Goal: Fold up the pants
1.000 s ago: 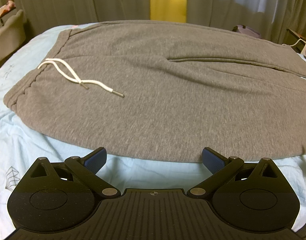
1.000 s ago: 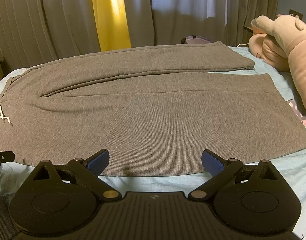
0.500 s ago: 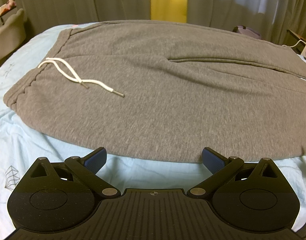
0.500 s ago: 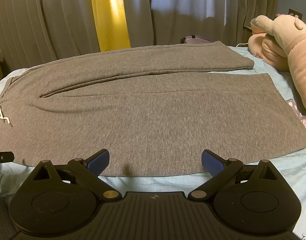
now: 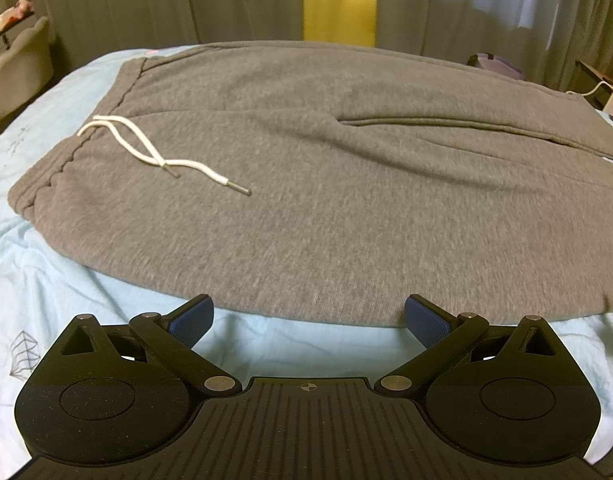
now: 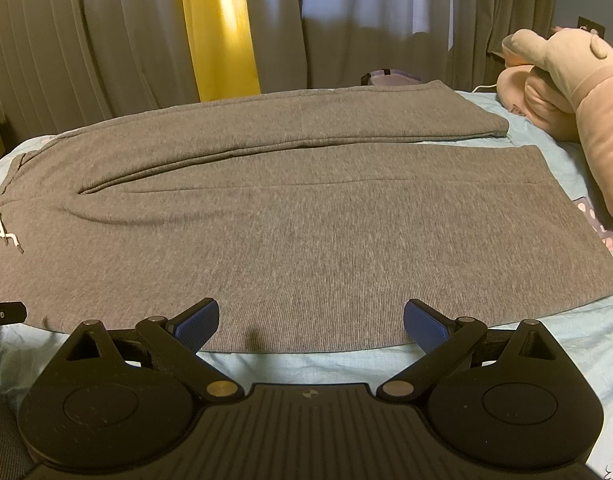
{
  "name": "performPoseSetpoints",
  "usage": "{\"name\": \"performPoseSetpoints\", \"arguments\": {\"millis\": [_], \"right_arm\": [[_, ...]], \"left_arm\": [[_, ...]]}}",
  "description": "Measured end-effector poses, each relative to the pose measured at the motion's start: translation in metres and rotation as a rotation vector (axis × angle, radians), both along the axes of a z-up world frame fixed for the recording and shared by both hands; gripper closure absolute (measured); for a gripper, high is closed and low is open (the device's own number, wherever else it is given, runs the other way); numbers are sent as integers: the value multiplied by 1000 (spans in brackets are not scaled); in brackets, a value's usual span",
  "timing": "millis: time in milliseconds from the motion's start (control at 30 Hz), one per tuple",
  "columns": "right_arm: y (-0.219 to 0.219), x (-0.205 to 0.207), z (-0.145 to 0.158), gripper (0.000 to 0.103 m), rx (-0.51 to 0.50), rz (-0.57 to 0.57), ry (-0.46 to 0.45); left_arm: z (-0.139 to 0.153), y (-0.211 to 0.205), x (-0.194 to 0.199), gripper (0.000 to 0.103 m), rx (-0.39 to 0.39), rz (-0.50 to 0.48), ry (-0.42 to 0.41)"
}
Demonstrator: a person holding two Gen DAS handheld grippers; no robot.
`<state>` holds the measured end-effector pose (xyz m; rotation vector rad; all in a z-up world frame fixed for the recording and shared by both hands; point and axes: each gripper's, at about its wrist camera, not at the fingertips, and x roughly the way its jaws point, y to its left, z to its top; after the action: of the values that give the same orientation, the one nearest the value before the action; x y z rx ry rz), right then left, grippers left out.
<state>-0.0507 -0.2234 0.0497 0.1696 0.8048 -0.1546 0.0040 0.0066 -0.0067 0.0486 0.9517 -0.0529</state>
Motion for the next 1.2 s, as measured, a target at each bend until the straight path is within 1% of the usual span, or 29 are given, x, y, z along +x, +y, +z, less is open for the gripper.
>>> {"name": "performPoseSetpoints", "arguments": {"millis": [467, 733, 867, 967, 1033, 1133, 1200], "right_arm": [[2, 4, 1, 4, -2, 1, 10], [-1, 8, 1, 4, 30, 10, 7], [-5, 14, -2, 4, 71, 7, 8], [-9, 27, -5, 4, 90, 4, 17], [-13, 40, -8, 4, 82, -4, 24], [-20, 61, -17, 4, 31, -29, 40], [-21, 78, -27, 4, -15, -42, 89]], "left_arm": [[0, 1, 1, 0, -5, 5, -2], [0, 0, 1, 0, 1, 6, -3], [-2, 2, 4, 0, -13, 17, 5], [-1, 4, 6, 0, -27, 32, 1], [1, 4, 9, 0, -26, 50, -17], [5, -1, 21, 0, -27, 87, -52], [7, -6, 33, 0, -23, 102, -69]]}}
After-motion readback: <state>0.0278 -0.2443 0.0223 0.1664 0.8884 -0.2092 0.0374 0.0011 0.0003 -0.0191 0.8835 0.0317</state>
